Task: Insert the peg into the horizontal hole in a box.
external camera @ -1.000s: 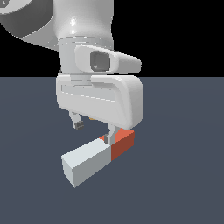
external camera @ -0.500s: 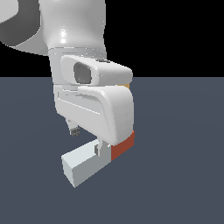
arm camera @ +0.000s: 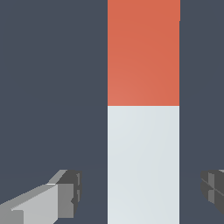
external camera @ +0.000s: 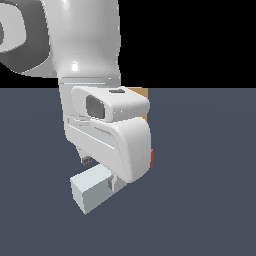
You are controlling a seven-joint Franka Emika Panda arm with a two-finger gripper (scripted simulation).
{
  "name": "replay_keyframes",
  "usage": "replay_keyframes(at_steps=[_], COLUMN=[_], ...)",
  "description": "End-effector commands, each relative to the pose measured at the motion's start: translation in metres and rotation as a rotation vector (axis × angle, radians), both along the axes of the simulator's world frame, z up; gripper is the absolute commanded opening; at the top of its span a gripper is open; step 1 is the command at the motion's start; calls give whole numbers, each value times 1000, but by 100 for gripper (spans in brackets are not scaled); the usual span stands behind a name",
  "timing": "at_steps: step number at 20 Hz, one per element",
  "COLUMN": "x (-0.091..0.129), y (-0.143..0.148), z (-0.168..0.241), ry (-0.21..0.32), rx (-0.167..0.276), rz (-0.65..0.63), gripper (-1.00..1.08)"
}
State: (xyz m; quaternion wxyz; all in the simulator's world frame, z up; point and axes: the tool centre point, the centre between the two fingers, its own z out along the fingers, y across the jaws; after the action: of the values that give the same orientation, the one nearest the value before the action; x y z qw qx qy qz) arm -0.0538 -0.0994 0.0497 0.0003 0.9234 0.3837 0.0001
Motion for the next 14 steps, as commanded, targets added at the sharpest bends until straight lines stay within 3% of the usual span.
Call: replay_keyframes(at_steps=[1,8,9,14], x=[-1,0,0,0], y=[0,0,0,0], z=[-13,-27,-27,-27], ry=[1,1,1,1], rx=[0,1,1,1], rz=[-1,-3,-3,-3], gripper=[100,100,-100,-100])
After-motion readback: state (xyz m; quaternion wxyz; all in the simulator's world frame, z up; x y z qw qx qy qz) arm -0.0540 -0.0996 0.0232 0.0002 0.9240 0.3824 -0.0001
